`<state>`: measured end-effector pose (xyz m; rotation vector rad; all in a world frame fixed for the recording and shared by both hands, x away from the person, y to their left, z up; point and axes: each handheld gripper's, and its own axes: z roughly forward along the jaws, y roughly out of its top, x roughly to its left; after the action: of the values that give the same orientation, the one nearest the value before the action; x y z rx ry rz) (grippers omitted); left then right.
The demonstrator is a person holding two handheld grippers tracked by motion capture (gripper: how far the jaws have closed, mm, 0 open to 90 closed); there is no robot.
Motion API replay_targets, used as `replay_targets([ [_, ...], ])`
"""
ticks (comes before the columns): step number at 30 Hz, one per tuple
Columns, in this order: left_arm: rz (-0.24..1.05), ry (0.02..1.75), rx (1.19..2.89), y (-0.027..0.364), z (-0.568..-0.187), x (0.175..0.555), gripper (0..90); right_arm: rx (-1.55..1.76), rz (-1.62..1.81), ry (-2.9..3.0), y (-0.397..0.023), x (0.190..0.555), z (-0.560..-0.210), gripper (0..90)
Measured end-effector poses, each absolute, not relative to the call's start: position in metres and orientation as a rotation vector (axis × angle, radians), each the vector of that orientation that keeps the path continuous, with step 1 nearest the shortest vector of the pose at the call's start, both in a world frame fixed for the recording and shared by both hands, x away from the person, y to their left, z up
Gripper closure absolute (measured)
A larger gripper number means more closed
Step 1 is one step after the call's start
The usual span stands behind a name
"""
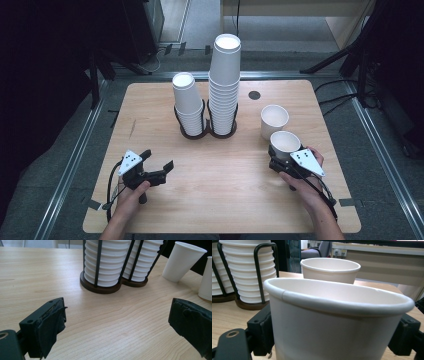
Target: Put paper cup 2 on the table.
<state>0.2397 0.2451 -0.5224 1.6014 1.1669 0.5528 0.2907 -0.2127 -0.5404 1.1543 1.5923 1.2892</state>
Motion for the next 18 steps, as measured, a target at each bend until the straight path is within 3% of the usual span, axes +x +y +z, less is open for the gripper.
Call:
replay_targets([
  [18, 0.542, 1.171, 1.608, 0.245, -0.524, 0.24, 1.4, 1.126, 1.297, 1.621, -0.219, 0.27, -0.541, 7.3],
])
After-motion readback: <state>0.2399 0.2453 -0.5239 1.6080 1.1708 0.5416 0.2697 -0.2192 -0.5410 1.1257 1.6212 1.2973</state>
